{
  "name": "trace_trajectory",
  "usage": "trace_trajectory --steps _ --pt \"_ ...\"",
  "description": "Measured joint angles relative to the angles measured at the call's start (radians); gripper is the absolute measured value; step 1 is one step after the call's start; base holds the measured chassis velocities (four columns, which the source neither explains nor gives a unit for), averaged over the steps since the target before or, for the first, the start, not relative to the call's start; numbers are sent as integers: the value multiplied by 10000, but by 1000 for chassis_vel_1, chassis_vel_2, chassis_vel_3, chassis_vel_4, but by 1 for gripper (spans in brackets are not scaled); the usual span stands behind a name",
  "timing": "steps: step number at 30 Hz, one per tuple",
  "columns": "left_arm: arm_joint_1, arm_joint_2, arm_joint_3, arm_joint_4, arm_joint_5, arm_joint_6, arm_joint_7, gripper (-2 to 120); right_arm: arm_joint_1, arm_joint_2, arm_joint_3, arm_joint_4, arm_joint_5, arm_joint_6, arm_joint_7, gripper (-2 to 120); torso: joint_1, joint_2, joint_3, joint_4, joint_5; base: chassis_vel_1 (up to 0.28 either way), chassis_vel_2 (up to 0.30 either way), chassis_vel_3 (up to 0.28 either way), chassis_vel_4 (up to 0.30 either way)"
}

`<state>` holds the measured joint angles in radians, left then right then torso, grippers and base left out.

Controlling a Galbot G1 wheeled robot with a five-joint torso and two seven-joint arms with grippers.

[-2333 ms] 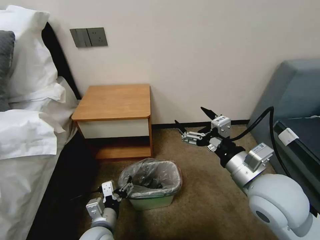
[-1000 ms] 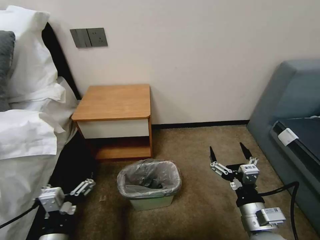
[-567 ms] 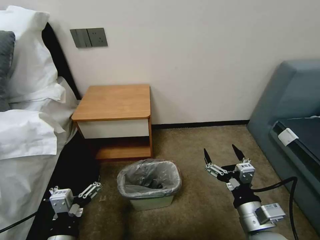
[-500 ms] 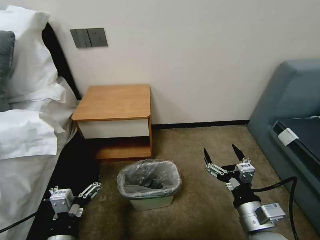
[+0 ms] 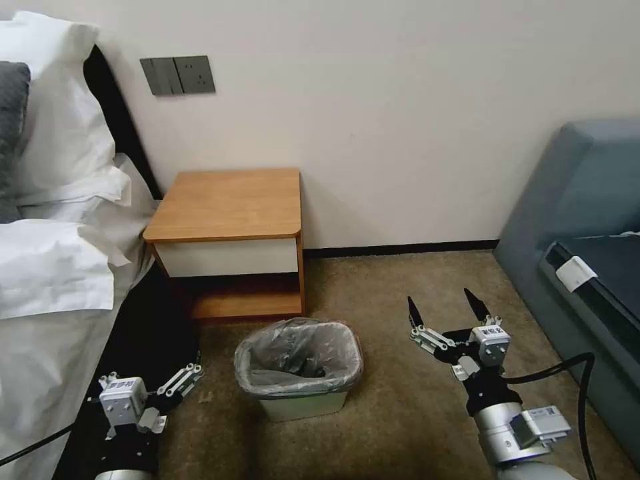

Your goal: Pick up the garbage bag from the table and place it over the trash can.

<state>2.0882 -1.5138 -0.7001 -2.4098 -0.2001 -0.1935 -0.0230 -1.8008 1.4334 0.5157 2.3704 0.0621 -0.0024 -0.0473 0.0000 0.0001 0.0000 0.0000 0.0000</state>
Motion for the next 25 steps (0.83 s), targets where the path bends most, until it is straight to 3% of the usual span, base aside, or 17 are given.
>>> trace_trajectory --steps 25 --pt "-8 1 1 7 -9 11 -6 100 1 -2 -1 -6 -2 6 10 100 0 0 0 0 0 0 0 0 0"
